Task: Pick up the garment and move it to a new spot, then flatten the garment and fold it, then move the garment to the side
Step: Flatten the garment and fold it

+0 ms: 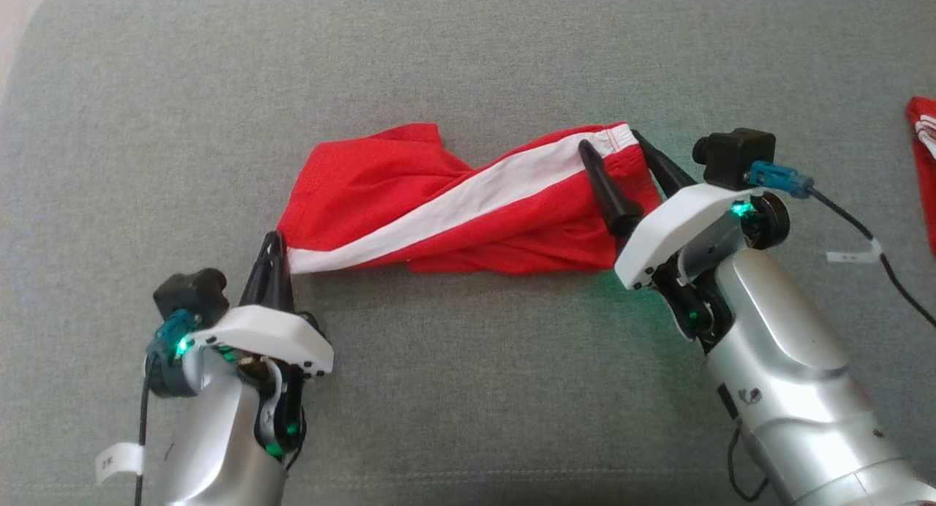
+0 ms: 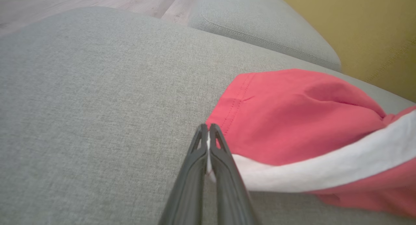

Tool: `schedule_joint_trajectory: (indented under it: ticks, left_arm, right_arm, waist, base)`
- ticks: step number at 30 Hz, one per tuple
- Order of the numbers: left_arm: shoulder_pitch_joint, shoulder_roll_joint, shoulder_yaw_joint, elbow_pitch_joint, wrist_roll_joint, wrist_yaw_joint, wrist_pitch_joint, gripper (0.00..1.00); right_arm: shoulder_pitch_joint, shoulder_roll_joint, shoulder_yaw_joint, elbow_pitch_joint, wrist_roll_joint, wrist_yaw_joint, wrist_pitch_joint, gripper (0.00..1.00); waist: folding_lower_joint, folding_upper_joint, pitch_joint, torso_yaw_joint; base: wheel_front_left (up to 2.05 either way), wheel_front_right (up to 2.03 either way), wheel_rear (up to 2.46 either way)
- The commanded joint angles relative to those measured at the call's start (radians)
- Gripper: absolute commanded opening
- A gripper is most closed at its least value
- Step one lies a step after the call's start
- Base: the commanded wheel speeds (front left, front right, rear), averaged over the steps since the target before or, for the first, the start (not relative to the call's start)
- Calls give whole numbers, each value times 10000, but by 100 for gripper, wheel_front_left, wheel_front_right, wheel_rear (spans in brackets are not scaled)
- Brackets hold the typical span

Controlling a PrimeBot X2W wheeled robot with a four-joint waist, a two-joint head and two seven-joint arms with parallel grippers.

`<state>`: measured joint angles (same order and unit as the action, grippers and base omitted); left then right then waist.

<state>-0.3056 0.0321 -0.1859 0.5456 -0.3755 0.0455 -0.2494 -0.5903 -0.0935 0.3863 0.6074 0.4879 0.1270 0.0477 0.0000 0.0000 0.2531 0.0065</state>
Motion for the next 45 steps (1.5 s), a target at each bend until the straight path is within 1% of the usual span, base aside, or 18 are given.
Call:
schedule_joint_trajectory:
  ticks: [1, 2, 3, 5, 6, 7, 8, 9, 10, 12, 17, 21, 27, 31, 35, 37, 41, 45]
  left_arm:
    - [-326, 181, 254, -331, -7, 92, -124, 0]
    - [-316, 181, 250, -332, -6, 88, -124, 0]
    - [-307, 181, 250, -333, -8, 85, -124, 0]
    - [-297, 181, 254, -338, -7, 82, -124, 0]
    - [-296, 181, 251, -336, -5, 78, -124, 0]
    - [-300, 181, 247, -334, -2, 75, -124, 0]
    - [-307, 181, 241, -332, 1, 71, -124, 0]
    - [-318, 181, 232, -330, 6, 67, -124, 0]
    - [-318, 181, 232, -330, 6, 67, -124, 0]
    - [-341, 181, 219, -321, 3, 64, -124, 0]
    - [-378, 181, 346, -303, 128, 42, -124, 0]
    - [-620, 255, 736, -534, 450, -4, -124, 0]
    - [-1695, 985, 1260, -1048, 837, -140, -124, 0]
    - [-2887, 1661, 1226, -1366, 1139, -241, 194, 0]
    - [-4424, 2348, 1168, -1721, 1444, -351, 803, 0]
    - [-5240, 2551, 1074, -1772, 1581, -427, 1040, 0]
    - [-6782, 2661, 822, -1510, 1810, -512, 1357, 0]
    - [-8205, 2807, 712, -816, 2085, -440, 1211, 0]
  right_arm:
    - [-221, 9, 258, -420, 160, 37, 138, 100]
    - [-212, -14, 282, -455, 225, 37, 187, 98]
    - [-209, -41, 314, -488, 271, 37, 234, 95]
    - [-211, -83, 370, -525, 381, 37, 368, 82]
    - [-220, -105, 391, -541, 432, 37, 430, 72]
    - [-233, -125, 412, -564, 478, 37, 474, 52]
    - [-246, -135, 418, -583, 541, 37, 515, 38]
    - [-264, -152, 418, -597, 587, 37, 544, 28]
    - [-264, -152, 418, -597, 587, 37, 544, 28]
    - [-300, -193, 417, -611, 635, 37, 548, 0]
    - [-297, -240, 352, -657, 646, 37, 39, 0]
    - [-329, -250, 199, -787, 733, 37, -460, 0]
    - [-744, -356, 103, -1433, 1069, 37, -713, 0]
    - [-1316, -524, 30, -2090, 1187, 37, -733, 0]
    - [-2358, -656, -61, -2504, 1047, 37, -537, 0]
    - [-3018, -680, -116, -2476, 854, 37, -493, 0]
    - [-4431, -630, -107, -2020, 248, 37, -656, 0]
    - [-5875, -427, -95, -1124, -541, 37, -1287, 0]
  waist:
    - [0, 0, -10, 7]
    - [0, 0, -15, 7]
    - [0, 0, -17, 4]
    - [0, 0, -17, -5]
    - [0, 0, -13, -6]
    - [0, 0, -7, -6]
    - [0, 0, -2, -3]
    - [0, 0, 5, 4]
    - [0, 0, 5, 4]
    - [0, 0, 11, 21]
    - [0, 0, -213, 2]
    - [0, 0, -587, -112]
    - [0, 0, -1047, -385]
    - [0, 0, -1058, -507]
    - [0, 0, -537, -629]
    - [0, 0, -150, -643]
    - [0, 0, 679, -613]
    - [0, 0, 1436, -628]
  base:
    - [0, 0, 0]
    - [0, 0, 0]
    - [0, 0, 0]
    - [0, 0, 0]
    - [0, 0, 0]
    - [0, 0, 0]
    - [0, 0, 0]
    - [0, 0, 0]
    - [0, 0, 0]
    - [0, 0, 0]
    - [0, 0, 0]
    - [0, 0, 0]
    - [0, 0, 0]
    - [0, 0, 0]
    - [0, 0, 0]
    - [0, 0, 0]
    - [0, 0, 0]
    - [0, 0, 0]
